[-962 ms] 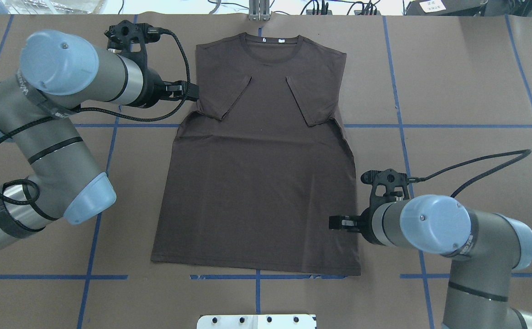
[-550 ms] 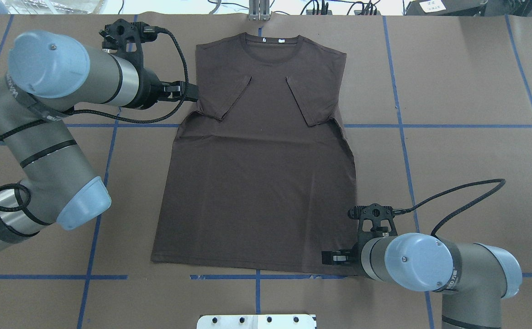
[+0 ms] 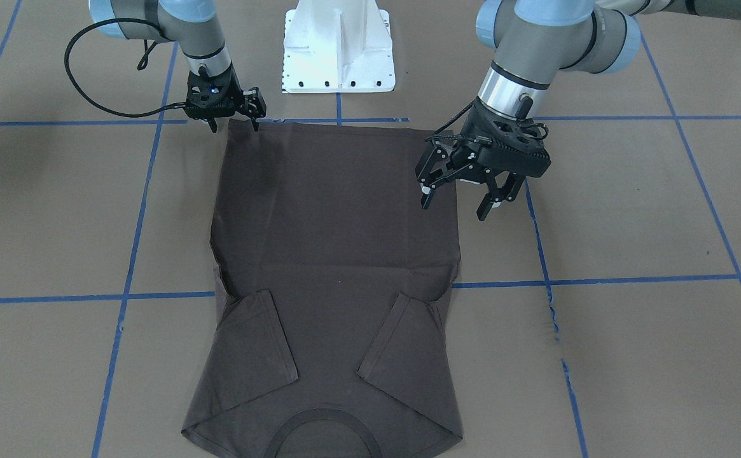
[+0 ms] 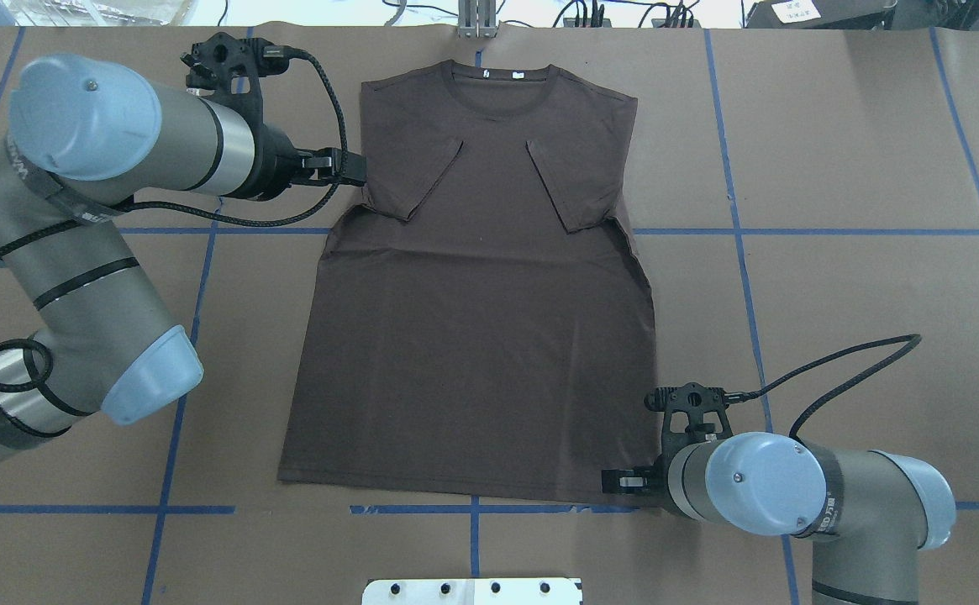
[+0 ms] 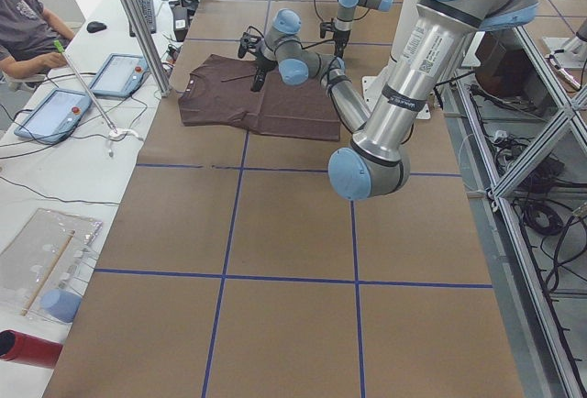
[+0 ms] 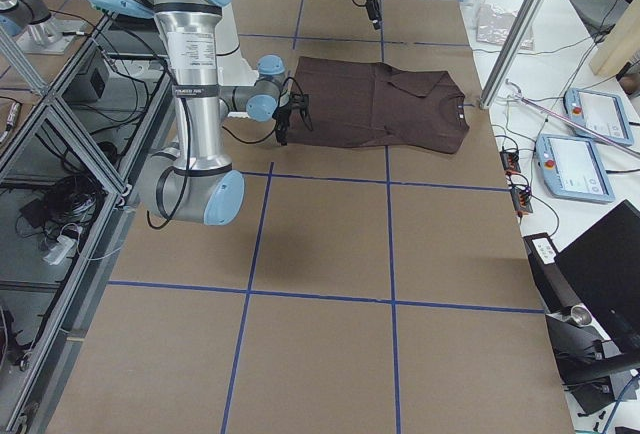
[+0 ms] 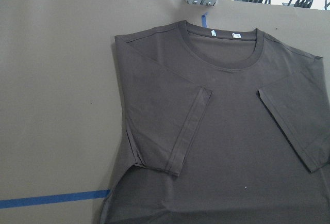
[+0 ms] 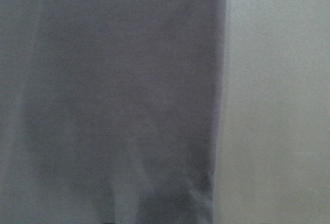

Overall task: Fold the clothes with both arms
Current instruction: 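Release the sleeve with the left gripper while the right gripper moves to the hem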

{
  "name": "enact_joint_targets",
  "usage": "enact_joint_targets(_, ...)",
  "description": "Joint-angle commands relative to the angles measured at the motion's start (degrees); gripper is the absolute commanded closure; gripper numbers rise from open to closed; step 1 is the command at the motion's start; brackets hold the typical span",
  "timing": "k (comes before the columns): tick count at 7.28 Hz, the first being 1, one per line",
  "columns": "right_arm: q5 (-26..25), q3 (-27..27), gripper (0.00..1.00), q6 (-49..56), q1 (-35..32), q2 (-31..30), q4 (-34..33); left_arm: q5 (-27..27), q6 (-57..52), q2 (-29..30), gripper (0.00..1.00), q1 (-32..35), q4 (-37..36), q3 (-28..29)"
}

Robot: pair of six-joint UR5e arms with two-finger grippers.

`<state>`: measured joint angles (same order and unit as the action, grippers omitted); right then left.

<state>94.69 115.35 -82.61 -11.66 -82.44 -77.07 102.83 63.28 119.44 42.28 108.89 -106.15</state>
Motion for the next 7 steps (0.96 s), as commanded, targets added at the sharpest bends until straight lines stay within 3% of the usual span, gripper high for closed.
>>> enact_joint_targets(1,1.6,0.0,0.20,-0.1,0.0,-0.6,0.0,0.1,0.0,0.0,0.00,0.0,0.0,0.0)
enact_joint_targets(2,2.0,0.1,0.34,-0.1,0.0,-0.8,0.0,0.1,-0.1,0.0,0.00,0.0,0.0,-0.4)
enact_joint_targets(4,3.0,0.4,0.95,-0.1,0.0,-0.9,0.1,0.1,-0.1,0.0,0.00,0.0,-0.1,-0.4)
enact_joint_targets(5,3.8,0.6,1.00,-0.2,0.0,-0.9,0.1,0.0,-0.2,-0.1,0.00,0.0,-0.1,-0.6)
enact_joint_targets(7,3.1,1.0,1.00,-0.4,0.0,-0.8,0.2,0.0,-0.3,-0.2,0.00,0.0,-0.1,-0.6)
